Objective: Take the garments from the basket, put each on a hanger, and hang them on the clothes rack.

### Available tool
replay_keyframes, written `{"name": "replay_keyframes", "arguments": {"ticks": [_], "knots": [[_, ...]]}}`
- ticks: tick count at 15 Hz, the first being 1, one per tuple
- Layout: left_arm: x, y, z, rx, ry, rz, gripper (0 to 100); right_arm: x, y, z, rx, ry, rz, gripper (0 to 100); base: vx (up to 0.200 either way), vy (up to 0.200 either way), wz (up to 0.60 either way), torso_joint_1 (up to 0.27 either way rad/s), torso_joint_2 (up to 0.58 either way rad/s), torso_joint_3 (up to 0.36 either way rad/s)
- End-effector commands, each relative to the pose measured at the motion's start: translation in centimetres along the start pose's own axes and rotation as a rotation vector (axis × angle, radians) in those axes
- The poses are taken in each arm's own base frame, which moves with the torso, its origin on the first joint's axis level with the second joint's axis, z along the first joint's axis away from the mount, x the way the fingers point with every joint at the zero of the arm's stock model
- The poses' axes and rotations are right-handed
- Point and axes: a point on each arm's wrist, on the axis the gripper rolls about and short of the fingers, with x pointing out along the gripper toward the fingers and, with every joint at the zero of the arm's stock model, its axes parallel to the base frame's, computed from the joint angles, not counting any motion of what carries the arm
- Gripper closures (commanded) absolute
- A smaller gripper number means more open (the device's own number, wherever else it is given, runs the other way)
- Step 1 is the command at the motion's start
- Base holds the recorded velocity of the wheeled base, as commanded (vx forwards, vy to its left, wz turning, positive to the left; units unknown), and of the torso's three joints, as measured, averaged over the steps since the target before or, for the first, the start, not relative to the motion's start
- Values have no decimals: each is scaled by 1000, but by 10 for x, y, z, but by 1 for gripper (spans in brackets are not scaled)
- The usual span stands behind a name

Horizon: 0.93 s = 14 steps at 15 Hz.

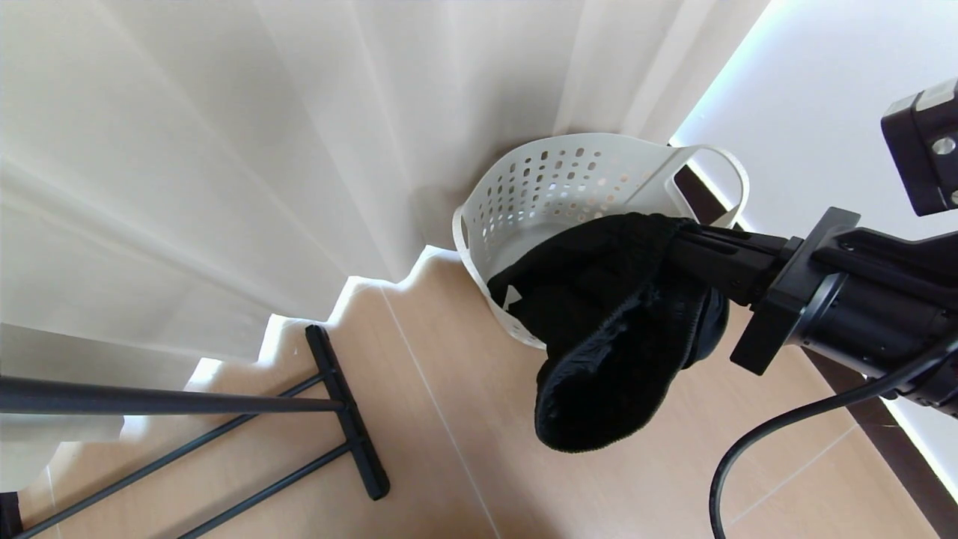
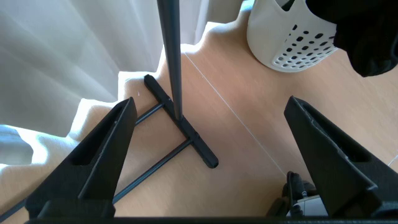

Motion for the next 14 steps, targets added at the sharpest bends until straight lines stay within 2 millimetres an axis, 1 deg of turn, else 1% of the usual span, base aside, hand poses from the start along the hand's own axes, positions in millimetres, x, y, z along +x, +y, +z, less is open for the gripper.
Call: {"name": "replay_keyframes", "arguments": {"ticks": [1,6,12,14], "knots": [[0,0,0,-1,1,0,0,2,-2,-3,-2,10,-7,100,0,0,0,0,0,0],[0,0,0,-3,1,-3,0,3,-1,-5,-15,19,-6,100,0,0,0,0,0,11],[0,0,0,-3,1,-2,0,1,-1,-9,-17,34,-6,100,0,0,0,2,4,172],[0,0,0,-3,1,-2,0,1,-1,-11,-50,42,-9,100,0,0,0,-2,0,207]]}}
